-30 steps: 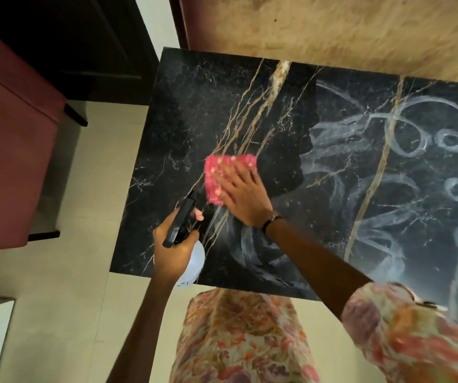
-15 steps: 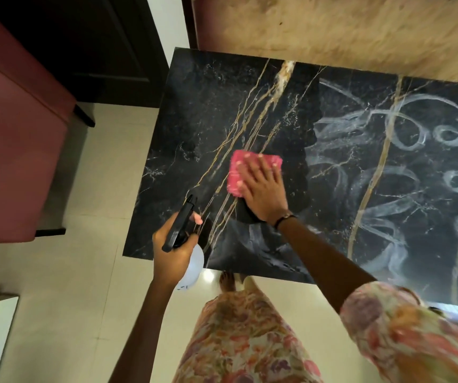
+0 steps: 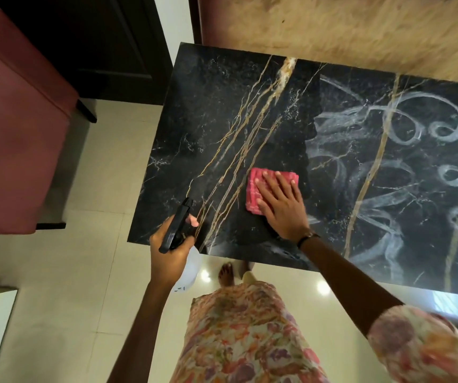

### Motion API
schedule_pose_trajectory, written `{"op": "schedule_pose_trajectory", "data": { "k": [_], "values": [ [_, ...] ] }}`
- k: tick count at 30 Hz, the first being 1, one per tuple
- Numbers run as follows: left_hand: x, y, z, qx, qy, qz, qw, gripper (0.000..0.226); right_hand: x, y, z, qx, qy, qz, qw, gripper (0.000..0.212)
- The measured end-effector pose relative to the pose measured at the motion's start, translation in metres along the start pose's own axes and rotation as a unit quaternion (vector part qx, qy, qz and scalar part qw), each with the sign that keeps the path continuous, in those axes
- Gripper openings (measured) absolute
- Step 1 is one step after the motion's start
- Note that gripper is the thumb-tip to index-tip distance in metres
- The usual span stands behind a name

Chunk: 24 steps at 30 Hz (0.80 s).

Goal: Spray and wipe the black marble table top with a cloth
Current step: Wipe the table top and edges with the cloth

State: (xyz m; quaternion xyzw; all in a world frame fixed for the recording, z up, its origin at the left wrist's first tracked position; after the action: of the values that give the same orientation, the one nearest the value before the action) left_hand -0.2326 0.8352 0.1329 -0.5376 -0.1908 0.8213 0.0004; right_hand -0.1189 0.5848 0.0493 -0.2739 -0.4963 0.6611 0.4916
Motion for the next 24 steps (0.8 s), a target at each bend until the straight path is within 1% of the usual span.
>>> {"op": "schedule_pose_trajectory", "data": {
  "k": [2, 4, 5, 7, 8, 10, 12, 15, 17, 19, 21, 24],
  "values": [
    [0.004, -0.002, 0.004, 0.006, -0.010, 0.011, 1.000, 0.029, 0.034, -0.001, -0.014, -0.010, 0.005, -0.018, 1.000, 0.055],
    [0.002, -0.004, 0.008, 0.021, 0.011, 0.010, 1.000, 0.042, 0.074, 0.007, -0.014, 0.011, -0.051, 0.003, 0.999, 0.056],
    [0.002, -0.005, 0.009, 0.028, 0.025, 0.001, 0.999, 0.044, 0.091, 0.013, -0.007, 0.021, -0.089, 0.020, 0.996, 0.056],
    [0.003, -0.007, 0.009, 0.037, 0.035, -0.016, 0.999, 0.033, 0.112, 0.026, 0.017, 0.047, -0.150, 0.050, 0.986, 0.055],
    [0.006, -0.007, 0.010, 0.036, 0.034, -0.018, 0.999, 0.027, 0.110, 0.032, 0.032, 0.059, -0.170, 0.054, 0.982, 0.054],
    [0.010, -0.009, 0.011, 0.029, 0.028, -0.015, 0.999, 0.019, 0.087, 0.040, 0.059, 0.052, -0.189, 0.042, 0.980, 0.053],
    [0.010, -0.010, 0.014, 0.028, 0.024, -0.015, 0.999, 0.020, 0.048, 0.040, 0.074, 0.038, -0.180, 0.049, 0.982, 0.053],
    [0.008, -0.010, 0.017, 0.027, 0.029, -0.008, 0.999, 0.020, 0.012, 0.026, 0.068, 0.027, -0.108, 0.064, 0.992, 0.054],
    [0.007, -0.010, 0.020, 0.030, 0.036, -0.006, 0.999, 0.025, 0.023, 0.017, 0.048, 0.020, -0.048, 0.029, 0.998, 0.055],
    [0.006, -0.008, 0.023, 0.036, 0.049, -0.012, 0.998, 0.029, 0.052, 0.014, 0.029, 0.005, -0.012, -0.004, 1.000, 0.055],
    [0.003, -0.006, 0.023, 0.049, 0.063, -0.018, 0.997, 0.034, 0.082, 0.020, 0.022, 0.016, -0.022, -0.004, 1.000, 0.055],
    [0.000, -0.001, 0.021, 0.060, 0.066, -0.030, 0.996, 0.038, 0.100, 0.032, 0.047, 0.034, -0.097, 0.015, 0.995, 0.055]
  ]
}}
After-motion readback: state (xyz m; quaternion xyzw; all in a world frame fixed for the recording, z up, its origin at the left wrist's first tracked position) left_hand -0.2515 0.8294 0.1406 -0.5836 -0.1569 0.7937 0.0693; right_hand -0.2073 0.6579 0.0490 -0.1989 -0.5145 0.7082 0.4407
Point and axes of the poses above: each hand's wrist, its own z-axis away from the middle knuckle, its own y-axis out of the palm, x = y × z, the point moved 2 cm from there along -z, towards the middle knuckle, and after that the axes turned 9 degrees about x, right-handed, at the moved point
